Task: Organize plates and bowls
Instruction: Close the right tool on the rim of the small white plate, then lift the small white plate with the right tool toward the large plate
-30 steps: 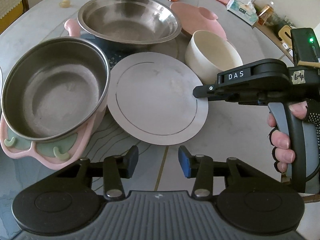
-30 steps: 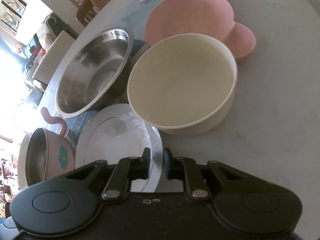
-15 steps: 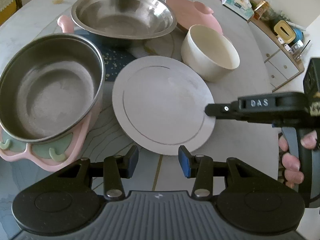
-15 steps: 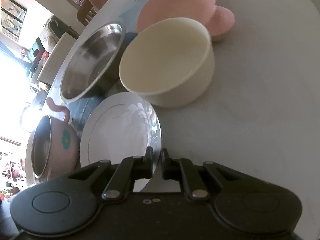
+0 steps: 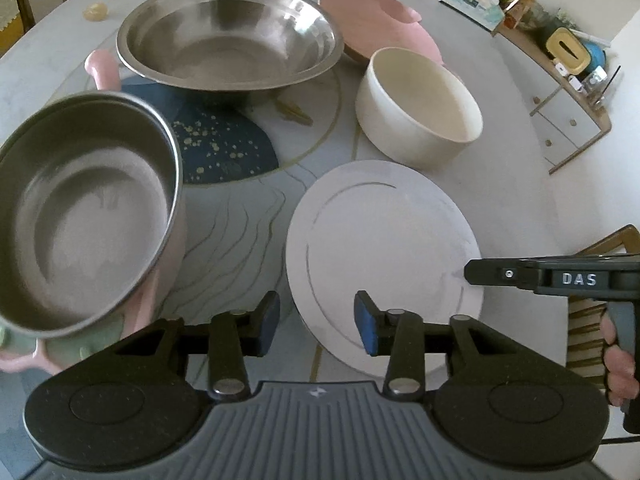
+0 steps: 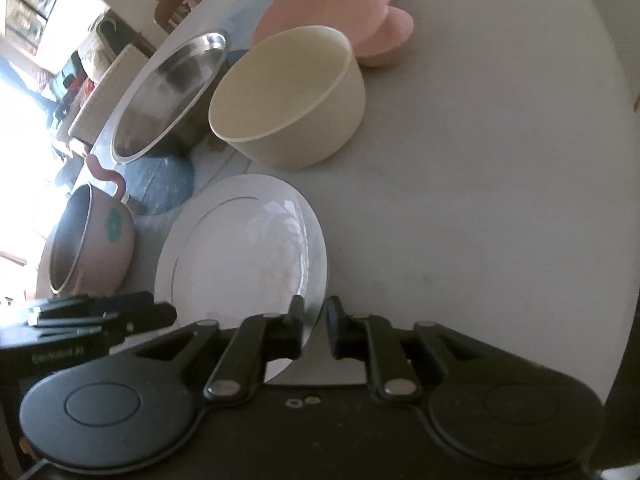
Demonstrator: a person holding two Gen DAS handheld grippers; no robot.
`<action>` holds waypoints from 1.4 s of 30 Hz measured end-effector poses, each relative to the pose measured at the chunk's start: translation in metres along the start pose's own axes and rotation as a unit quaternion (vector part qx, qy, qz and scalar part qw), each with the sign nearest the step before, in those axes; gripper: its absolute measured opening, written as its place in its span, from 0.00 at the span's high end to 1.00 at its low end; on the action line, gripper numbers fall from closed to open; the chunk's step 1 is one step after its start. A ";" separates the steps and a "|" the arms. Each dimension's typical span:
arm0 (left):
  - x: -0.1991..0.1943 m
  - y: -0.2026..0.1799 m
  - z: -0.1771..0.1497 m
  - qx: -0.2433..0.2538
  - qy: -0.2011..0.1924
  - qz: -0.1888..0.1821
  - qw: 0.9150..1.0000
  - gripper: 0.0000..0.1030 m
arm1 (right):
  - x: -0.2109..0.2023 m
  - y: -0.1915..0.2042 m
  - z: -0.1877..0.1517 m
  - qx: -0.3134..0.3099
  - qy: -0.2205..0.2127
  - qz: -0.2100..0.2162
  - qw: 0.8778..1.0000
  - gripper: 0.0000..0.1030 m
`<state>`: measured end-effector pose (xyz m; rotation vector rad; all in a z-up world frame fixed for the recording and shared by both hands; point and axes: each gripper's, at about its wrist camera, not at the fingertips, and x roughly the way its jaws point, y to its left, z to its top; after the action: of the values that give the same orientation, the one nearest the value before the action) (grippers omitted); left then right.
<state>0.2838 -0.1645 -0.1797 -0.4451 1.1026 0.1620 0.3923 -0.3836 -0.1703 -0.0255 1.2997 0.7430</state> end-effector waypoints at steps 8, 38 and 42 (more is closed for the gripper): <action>0.005 0.003 0.006 -0.015 -0.007 0.009 1.000 0.75 | 0.006 -0.008 0.015 0.010 -0.007 0.005 1.000 0.79; 0.005 0.006 -0.004 0.030 0.043 -0.072 0.996 0.92 | -0.017 -0.047 -0.038 0.106 0.000 0.056 0.993 0.93; 0.011 0.006 0.001 0.059 0.075 -0.103 0.990 0.92 | -0.018 -0.053 -0.037 0.101 0.012 0.069 0.992 0.93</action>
<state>0.2870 -0.1598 -0.1908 -0.4666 1.1982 -0.1195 0.3863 -0.4492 -0.1859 0.2216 1.4059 0.7265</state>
